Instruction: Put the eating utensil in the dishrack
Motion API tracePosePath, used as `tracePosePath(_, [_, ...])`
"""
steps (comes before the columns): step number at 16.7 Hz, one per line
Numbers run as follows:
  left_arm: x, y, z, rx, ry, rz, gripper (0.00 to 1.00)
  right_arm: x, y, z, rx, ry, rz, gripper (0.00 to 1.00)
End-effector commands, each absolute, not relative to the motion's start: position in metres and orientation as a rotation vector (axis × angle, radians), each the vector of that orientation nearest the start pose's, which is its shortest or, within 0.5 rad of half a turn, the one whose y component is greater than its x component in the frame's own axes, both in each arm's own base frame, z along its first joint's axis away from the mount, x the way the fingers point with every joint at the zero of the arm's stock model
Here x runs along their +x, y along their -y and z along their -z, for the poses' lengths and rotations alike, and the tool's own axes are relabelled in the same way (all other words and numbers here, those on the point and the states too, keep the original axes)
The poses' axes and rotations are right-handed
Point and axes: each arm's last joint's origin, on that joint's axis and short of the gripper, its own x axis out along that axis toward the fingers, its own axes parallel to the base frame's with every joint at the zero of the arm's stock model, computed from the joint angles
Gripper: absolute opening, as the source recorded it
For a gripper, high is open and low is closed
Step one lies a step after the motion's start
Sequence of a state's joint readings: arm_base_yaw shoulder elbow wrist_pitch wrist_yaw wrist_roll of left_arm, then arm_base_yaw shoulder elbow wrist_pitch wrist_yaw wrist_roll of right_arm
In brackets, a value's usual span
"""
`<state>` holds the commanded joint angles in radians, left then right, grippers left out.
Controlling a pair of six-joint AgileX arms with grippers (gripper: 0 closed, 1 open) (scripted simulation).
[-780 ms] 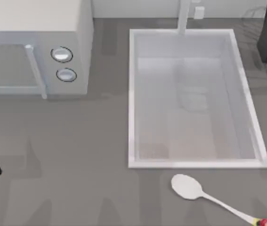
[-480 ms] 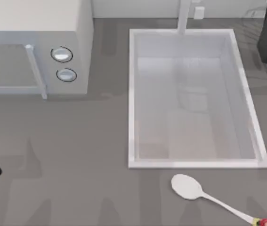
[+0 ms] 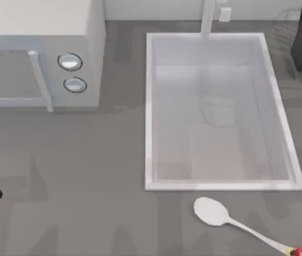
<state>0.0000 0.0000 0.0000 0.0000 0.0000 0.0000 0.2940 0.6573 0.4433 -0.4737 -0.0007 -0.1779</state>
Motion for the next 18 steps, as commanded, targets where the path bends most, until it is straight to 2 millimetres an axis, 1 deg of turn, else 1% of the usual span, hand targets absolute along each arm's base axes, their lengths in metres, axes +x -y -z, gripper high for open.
tracePosePath(3, [0.106,0.001,-0.160,0.000,0.000,0.000,1.00,0.162,-0.070,-0.206,-0.420,-0.941,-0.495,1.00])
tracePosePath(6, [0.106,0.001,-0.160,0.000,0.000,0.000,1.00,0.181,-0.101,-0.202,-0.573,-1.167,-0.631,1.00])
tracePosePath(9, [0.106,0.001,-0.160,0.000,0.000,0.000,1.00,0.193,-0.129,-0.198,-0.705,-1.314,-0.733,1.00])
tracePosePath(11, [0.106,0.001,-0.160,0.000,0.000,0.000,1.00,0.198,-0.144,-0.195,-0.771,-1.377,-0.779,1.00])
tracePosePath(14, [0.106,0.001,-0.160,0.000,0.000,0.000,1.00,0.200,-0.154,-0.193,-0.817,-1.417,-0.808,1.00])
tracePosePath(18, [0.106,0.001,-0.160,0.000,0.000,0.000,1.00,0.201,-0.152,-0.193,-0.811,-1.416,-0.804,1.00])
